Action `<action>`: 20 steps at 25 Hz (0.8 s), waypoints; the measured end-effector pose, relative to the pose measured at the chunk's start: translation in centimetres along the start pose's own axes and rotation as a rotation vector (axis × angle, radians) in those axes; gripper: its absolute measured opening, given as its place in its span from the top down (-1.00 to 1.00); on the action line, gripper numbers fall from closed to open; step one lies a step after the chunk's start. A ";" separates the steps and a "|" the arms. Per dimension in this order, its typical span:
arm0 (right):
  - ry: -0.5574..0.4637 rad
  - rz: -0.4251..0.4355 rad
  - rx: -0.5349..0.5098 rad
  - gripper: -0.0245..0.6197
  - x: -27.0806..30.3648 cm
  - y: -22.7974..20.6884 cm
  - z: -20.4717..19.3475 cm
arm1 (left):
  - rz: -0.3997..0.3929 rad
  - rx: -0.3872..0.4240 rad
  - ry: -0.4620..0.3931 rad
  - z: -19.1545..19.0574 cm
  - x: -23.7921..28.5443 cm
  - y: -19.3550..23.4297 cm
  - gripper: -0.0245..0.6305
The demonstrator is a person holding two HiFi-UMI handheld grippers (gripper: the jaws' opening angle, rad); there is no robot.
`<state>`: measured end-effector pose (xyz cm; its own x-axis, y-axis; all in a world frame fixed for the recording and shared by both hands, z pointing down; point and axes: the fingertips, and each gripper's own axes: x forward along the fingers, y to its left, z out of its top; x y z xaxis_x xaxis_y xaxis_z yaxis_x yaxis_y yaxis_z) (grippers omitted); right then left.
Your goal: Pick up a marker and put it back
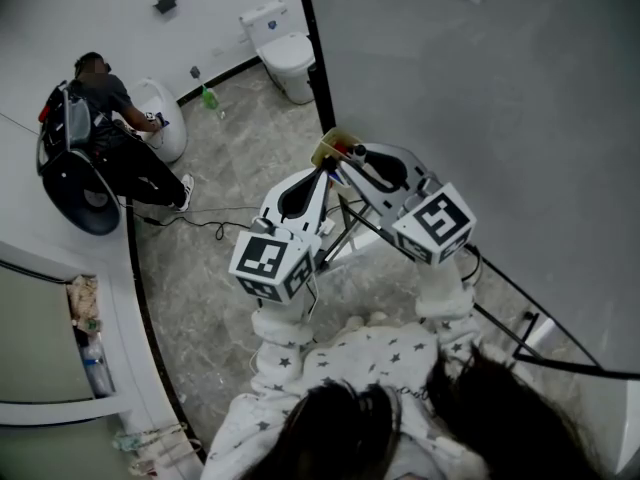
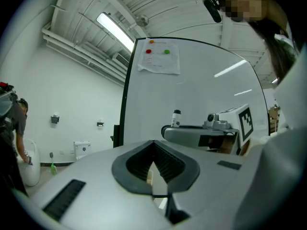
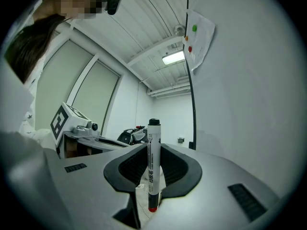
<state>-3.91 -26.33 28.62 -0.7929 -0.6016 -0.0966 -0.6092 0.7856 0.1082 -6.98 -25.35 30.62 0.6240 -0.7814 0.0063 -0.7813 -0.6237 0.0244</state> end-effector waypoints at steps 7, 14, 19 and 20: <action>-0.013 0.006 0.002 0.68 0.0 0.0 0.2 | -0.012 0.018 0.011 0.2 -0.1 -0.1 0.92; -0.024 0.017 -0.005 0.68 0.3 0.1 0.5 | 0.008 0.001 -0.022 0.9 -0.2 0.5 0.92; -0.021 0.021 -0.009 0.68 0.4 0.0 0.5 | 0.004 0.004 -0.012 0.6 0.1 0.5 0.92; -0.020 0.022 -0.008 0.68 0.4 0.0 0.4 | 0.002 0.004 -0.013 0.5 0.1 0.5 0.92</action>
<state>-4.28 -26.50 28.15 -0.8061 -0.5807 -0.1138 -0.5914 0.7976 0.1187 -7.34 -25.77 30.11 0.6224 -0.7827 -0.0071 -0.7825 -0.6224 0.0204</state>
